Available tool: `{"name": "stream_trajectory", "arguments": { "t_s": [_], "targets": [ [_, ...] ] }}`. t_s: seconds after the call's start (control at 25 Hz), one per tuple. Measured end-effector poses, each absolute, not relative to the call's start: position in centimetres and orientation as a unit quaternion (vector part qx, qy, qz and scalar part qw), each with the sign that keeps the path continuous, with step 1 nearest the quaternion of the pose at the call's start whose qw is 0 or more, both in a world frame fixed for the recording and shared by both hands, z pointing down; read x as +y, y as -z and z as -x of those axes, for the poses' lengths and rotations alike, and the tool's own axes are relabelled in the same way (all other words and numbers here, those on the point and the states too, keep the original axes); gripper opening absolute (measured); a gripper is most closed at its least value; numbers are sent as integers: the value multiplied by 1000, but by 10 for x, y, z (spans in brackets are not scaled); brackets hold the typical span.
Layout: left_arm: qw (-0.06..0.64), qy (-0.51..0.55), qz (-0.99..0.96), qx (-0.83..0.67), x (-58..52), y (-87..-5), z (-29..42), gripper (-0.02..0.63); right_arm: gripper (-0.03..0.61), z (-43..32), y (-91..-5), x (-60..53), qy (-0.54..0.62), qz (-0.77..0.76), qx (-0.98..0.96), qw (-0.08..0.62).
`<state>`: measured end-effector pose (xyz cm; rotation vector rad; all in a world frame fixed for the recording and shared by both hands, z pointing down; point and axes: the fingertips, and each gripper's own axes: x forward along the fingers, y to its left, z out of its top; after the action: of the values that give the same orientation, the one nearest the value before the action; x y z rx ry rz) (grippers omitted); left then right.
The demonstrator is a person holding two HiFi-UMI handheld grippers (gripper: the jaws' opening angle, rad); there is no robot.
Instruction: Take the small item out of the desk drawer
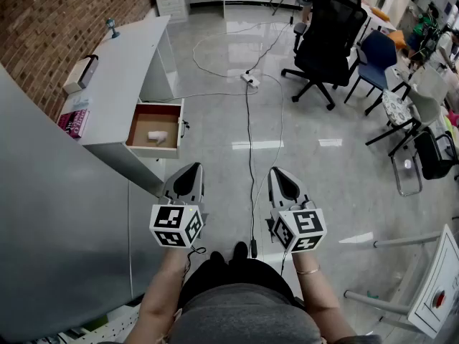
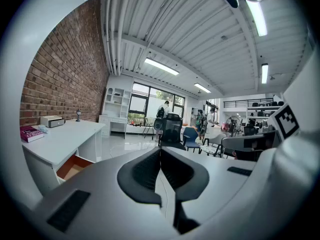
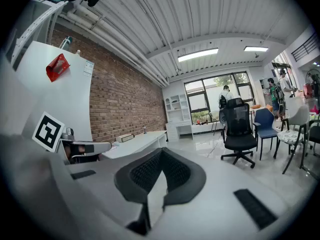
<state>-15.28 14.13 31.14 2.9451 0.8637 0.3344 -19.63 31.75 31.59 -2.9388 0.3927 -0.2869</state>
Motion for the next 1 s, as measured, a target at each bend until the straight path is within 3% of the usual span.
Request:
{"name": "stream_trajectory", "arguments": {
  "t_s": [0.6, 1.0],
  "targets": [
    [26, -109, -955, 274, 154, -317, 143, 21, 6, 187, -322, 332, 93, 982, 140, 92],
    [21, -114, -956, 271, 167, -320, 140, 21, 81, 183, -329, 345, 102, 977, 152, 106]
  ]
}}
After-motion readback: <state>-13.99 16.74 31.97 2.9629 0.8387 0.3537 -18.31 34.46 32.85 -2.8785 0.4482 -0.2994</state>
